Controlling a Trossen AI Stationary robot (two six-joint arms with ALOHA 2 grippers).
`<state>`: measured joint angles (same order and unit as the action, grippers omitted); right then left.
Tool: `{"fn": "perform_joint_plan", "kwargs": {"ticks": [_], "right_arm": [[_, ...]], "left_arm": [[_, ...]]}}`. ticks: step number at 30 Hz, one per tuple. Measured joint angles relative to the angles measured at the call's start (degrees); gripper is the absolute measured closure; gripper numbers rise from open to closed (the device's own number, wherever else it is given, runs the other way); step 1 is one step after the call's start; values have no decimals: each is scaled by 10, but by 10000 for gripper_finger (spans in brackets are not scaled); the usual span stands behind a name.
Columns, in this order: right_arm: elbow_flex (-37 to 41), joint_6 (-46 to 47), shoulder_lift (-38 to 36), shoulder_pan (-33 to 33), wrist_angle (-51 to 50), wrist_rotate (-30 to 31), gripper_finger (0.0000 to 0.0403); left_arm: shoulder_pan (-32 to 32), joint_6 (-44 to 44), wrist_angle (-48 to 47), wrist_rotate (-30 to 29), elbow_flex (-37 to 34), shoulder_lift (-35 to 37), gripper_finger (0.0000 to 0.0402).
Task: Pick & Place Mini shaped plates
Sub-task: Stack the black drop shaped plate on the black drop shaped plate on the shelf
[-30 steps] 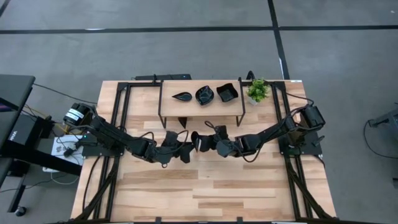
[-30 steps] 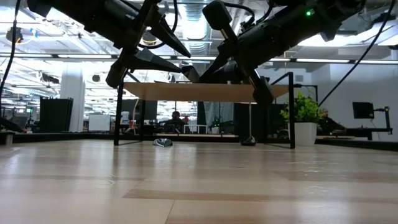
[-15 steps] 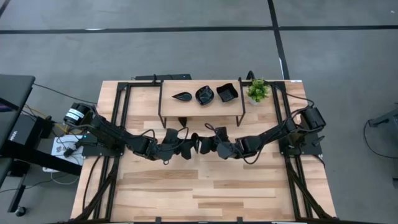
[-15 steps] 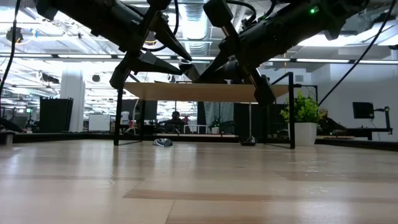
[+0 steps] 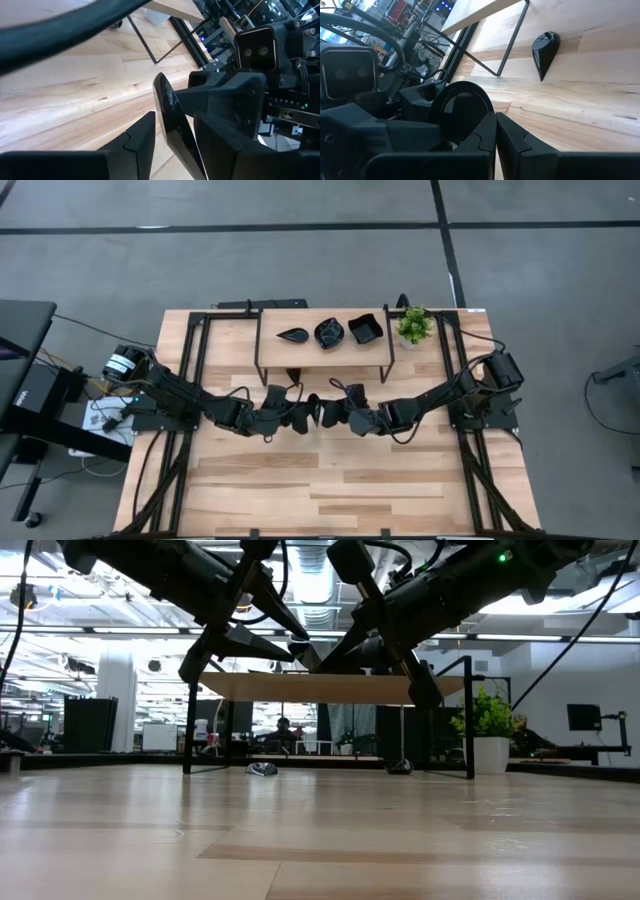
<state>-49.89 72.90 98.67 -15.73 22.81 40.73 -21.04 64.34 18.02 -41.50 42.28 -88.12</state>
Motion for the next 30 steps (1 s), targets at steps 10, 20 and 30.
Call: {"fn": "perform_joint_plan", "kwargs": {"ticks": [10, 20, 30], "right_arm": [[0, -24, 0, 0, 3, -1, 403], [0, -24, 0, 0, 4, -2, 403], [0, -24, 0, 0, 4, -4, 403]], "left_arm": [[0, 0, 0, 0, 0, 0, 265], [0, 0, 0, 0, 0, 0, 265], [0, 0, 0, 10, 0, 0, 286]]}}
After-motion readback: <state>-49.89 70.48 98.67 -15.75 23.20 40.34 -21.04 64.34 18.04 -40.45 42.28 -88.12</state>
